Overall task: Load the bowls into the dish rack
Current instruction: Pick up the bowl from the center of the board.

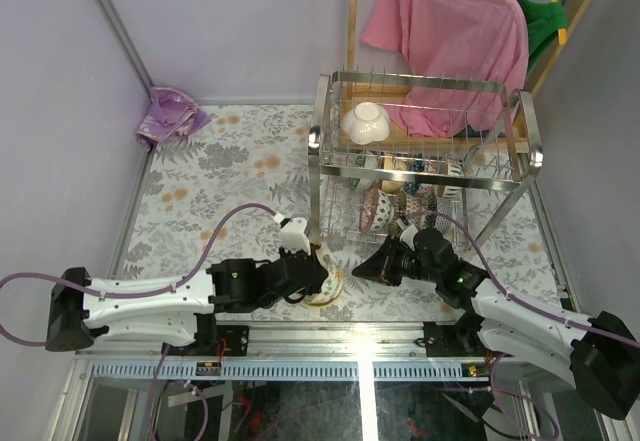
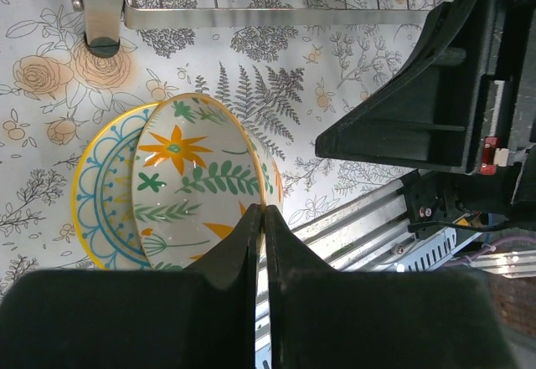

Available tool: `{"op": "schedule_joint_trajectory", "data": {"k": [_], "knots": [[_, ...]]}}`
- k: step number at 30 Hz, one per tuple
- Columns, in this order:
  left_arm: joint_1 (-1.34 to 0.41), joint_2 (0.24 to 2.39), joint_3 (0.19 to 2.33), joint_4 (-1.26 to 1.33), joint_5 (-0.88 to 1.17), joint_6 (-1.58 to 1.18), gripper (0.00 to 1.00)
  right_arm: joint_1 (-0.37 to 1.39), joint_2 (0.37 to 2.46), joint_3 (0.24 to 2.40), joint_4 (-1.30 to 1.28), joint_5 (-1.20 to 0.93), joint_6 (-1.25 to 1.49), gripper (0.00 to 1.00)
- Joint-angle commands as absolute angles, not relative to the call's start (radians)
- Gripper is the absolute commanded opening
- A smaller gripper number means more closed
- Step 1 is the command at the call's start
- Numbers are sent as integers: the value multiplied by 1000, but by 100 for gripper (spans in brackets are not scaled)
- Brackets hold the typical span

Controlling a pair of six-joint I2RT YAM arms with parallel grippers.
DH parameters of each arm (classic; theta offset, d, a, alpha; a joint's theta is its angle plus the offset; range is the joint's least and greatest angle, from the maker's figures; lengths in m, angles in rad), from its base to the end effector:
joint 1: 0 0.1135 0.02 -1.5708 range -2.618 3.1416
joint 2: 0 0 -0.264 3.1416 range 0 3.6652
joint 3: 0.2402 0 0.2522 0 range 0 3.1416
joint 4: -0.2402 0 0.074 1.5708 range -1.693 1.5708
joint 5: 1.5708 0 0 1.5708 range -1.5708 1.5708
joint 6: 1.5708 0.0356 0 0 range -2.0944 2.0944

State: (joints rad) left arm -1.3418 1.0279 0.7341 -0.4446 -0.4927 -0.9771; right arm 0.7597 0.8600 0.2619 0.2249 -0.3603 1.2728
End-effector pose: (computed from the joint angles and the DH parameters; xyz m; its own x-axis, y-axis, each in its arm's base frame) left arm 0.0648 -0.2040 0.2551 -0.7309 -0.0814 -0.6776 0.3090 0.8458 -0.4349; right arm 0.1247 0.1358 0.1861 -0.9212 0.3587 -0.1505 -0.0064 0.3729 0.9279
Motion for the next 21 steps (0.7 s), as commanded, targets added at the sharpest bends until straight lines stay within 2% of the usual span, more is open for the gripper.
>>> {"op": "schedule_joint_trajectory", "data": {"k": [1,9,21], "knots": [[-1347,1030,725,-331,-515,-999,0,776,877,224,316,-372,1297,14],[-1347,1038,726,-321,-513,-997,0,823,914,217,316,-353,1269,23],[-1347,1022,722,-322,-521,-998,0,917,1026,216,421,-298,1290,28]]}}
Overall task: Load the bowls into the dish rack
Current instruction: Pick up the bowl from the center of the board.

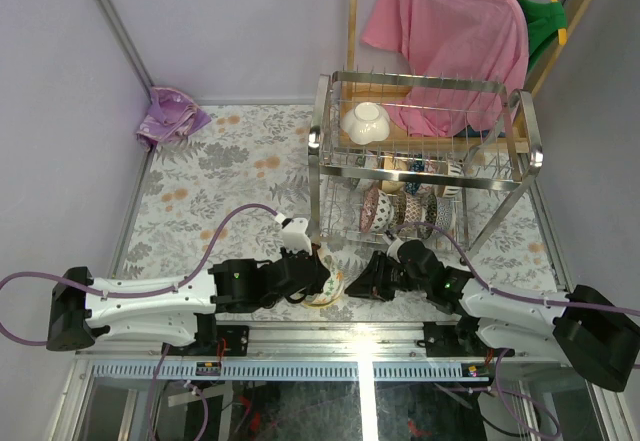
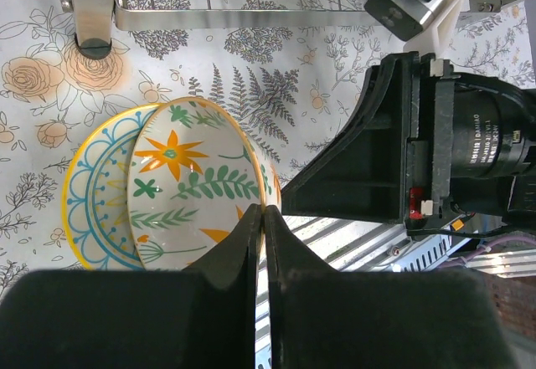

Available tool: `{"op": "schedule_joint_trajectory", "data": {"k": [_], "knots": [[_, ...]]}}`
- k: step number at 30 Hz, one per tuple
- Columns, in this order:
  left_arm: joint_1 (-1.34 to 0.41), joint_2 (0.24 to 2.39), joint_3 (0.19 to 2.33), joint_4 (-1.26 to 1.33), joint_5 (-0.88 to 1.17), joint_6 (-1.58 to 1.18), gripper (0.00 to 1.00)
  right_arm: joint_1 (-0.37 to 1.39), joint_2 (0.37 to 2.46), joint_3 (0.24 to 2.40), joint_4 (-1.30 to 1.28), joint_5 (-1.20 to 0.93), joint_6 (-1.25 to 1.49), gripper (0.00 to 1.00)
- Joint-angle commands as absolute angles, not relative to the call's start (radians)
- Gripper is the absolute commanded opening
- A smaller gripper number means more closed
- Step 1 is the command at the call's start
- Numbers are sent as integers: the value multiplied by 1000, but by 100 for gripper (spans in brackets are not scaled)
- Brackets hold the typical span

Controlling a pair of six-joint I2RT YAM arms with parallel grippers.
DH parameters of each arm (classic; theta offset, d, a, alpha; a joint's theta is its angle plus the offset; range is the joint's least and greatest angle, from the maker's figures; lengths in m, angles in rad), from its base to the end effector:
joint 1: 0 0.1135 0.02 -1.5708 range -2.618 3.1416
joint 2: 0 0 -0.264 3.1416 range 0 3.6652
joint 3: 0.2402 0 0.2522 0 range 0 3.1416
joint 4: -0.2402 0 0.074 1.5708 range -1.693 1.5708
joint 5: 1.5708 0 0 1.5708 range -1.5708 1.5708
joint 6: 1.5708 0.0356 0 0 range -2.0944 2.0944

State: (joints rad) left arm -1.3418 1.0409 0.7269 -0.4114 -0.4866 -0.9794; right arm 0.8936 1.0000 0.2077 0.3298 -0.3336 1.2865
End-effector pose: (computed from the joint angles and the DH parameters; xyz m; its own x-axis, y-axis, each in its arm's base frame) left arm 0.0655 -0.2075 0.2527 -0.7327 -0.0892 -0.6747 0.3107 0.8382 -0.4482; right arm 0.1090 0.1541 0.1553 -0.9615 0.2516 -0.1108 0.0103 0.4358 0.9000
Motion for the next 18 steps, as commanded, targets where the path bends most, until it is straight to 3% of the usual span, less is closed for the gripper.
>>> {"op": "schedule_joint_trajectory", "data": {"k": [1,18], "knots": [[-1347,1017,722,-325,-523,-1000,0,922,1034,221,424,-293,1289,29],[-1347,964,690,-343,-528,-1006,0,946,1117,277,471,-252,1299,34]]}}
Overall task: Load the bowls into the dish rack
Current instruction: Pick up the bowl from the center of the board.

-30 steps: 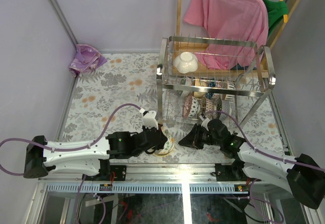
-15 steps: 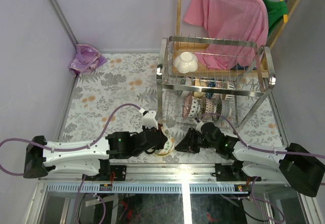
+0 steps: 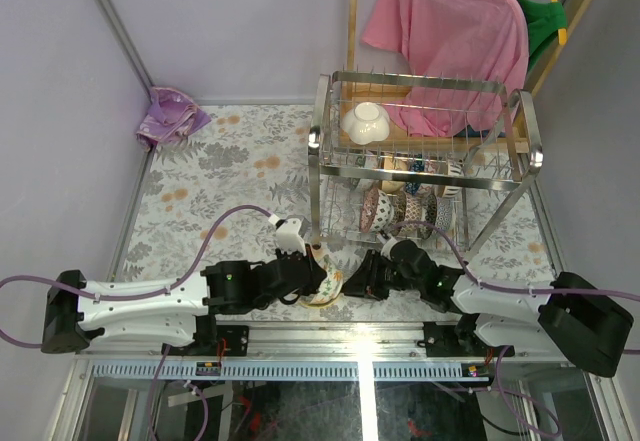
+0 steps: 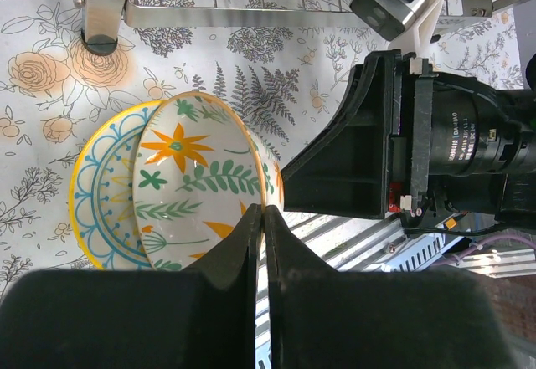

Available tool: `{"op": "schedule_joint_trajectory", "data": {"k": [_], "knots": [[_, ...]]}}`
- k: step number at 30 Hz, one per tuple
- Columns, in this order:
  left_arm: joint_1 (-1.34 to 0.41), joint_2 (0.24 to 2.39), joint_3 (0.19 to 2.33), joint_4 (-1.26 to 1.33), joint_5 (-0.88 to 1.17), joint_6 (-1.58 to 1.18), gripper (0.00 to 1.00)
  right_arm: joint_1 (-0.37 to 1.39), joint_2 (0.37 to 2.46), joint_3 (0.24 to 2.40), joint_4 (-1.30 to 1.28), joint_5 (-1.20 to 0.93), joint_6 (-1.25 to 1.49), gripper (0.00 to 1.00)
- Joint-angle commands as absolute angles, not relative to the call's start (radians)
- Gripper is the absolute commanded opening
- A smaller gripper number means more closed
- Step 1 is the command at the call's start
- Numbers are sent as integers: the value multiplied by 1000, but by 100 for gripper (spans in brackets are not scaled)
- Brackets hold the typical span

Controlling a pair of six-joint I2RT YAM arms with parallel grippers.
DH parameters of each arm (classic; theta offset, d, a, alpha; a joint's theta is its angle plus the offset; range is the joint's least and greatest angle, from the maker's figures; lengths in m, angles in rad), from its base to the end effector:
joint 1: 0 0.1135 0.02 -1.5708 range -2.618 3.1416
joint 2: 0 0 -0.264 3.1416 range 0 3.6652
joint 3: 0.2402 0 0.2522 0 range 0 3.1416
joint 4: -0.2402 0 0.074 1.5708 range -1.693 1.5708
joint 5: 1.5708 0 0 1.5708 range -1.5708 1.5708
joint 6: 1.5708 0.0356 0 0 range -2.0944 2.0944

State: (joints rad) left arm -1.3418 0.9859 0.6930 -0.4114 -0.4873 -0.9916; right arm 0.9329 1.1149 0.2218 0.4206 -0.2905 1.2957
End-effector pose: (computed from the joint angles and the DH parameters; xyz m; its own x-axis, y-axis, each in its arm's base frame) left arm 0.0631 -0.1973 0.2520 -0.7328 -0.1135 -0.6709 0.3037 0.8277 -0.4718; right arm 0.1111 0.1670 0.1481 -0.9605 0.2526 -0.1164 0.0105 0.4512 0.8924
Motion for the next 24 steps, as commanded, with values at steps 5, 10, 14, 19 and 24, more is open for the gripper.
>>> {"op": "schedule_joint_trajectory", "data": {"k": [5,10,14,19,24], "knots": [[-1347,955,685,-342,-528,-1005,0,949,1143,302,442,-238,1284,36],[-1347,948,677,-337,-526,-1006,0,964,1192,327,411,-212,1259,36],[-1347,948,670,-330,-520,-1008,0,975,1218,336,401,-190,1249,33],[-1346,946,657,-317,-508,-1004,9,980,1236,349,376,-174,1233,26],[-1346,957,659,-315,-492,-997,25,983,1247,360,372,-170,1227,22]]}}
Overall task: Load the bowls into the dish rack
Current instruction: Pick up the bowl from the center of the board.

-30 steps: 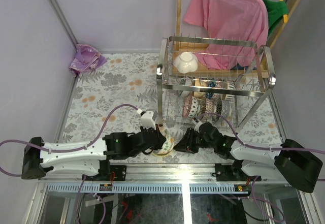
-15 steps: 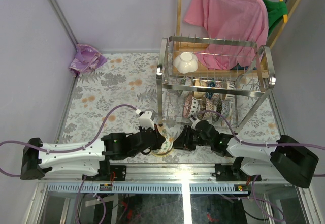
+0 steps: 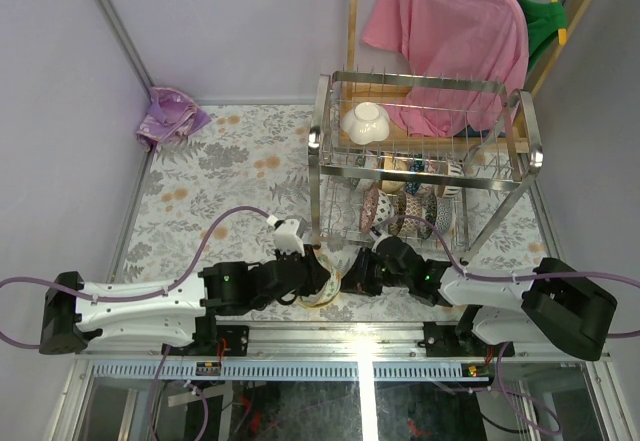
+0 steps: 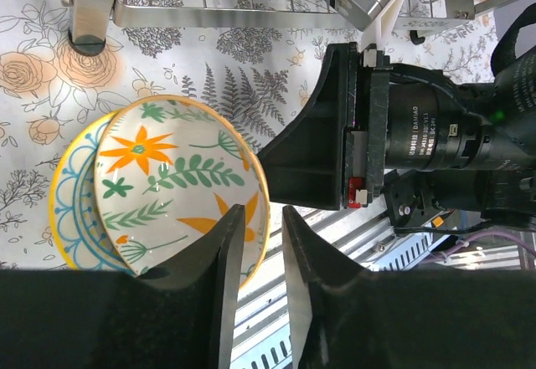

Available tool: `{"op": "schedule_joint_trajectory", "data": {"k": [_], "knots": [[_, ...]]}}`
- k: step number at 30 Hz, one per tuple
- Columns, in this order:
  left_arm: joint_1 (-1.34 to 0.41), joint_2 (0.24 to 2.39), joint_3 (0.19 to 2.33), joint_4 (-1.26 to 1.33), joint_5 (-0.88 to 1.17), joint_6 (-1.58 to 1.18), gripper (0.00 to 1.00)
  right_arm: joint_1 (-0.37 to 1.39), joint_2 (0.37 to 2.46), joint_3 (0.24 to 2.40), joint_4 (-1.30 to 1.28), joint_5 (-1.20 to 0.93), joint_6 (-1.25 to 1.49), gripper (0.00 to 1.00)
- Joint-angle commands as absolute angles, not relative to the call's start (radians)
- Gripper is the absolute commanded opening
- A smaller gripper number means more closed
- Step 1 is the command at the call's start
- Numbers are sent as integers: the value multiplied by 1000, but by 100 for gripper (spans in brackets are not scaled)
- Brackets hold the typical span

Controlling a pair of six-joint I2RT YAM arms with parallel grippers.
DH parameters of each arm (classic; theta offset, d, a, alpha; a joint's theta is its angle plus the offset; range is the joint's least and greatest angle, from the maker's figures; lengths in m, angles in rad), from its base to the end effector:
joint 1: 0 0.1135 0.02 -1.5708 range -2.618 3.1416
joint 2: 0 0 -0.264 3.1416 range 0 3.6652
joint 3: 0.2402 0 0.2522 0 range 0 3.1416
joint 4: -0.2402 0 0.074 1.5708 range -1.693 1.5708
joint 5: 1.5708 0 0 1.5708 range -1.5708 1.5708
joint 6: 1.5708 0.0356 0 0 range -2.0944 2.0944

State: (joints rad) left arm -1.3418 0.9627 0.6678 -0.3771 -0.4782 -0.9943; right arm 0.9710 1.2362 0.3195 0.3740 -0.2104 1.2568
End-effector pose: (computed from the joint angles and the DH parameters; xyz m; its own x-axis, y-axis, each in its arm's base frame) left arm 0.0622 -0.1946 0.2506 -0.7334 -0.1325 -0.6668 0.3083 0.8093 -0.4999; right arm 0.1198 0.1884 0.1488 -0.9538 0.2530 -0.1619 -0.0032 0.5304 0.8478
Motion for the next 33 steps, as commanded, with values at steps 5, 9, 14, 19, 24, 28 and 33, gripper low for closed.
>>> {"op": "schedule_joint_trajectory", "data": {"k": [5,9,14,19,24,28,33], "knots": [[-1346,961,653,-306,-476,-991,26,985,1251,367,370,-169,1226,22],[-1347,982,659,-304,-456,-984,31,987,1253,368,371,-167,1228,22],[-1347,1038,683,-311,-428,-973,35,989,1256,370,374,-169,1226,22],[-1347,1092,703,-319,-417,-969,38,991,1254,370,374,-167,1226,22],[-1346,1133,721,-315,-396,-962,36,991,1252,368,378,-168,1226,22],[-1340,1153,720,-303,-374,-955,23,991,1251,368,379,-169,1226,22],[-1327,1161,706,-281,-341,-954,7,991,1242,360,381,-169,1227,22]]}}
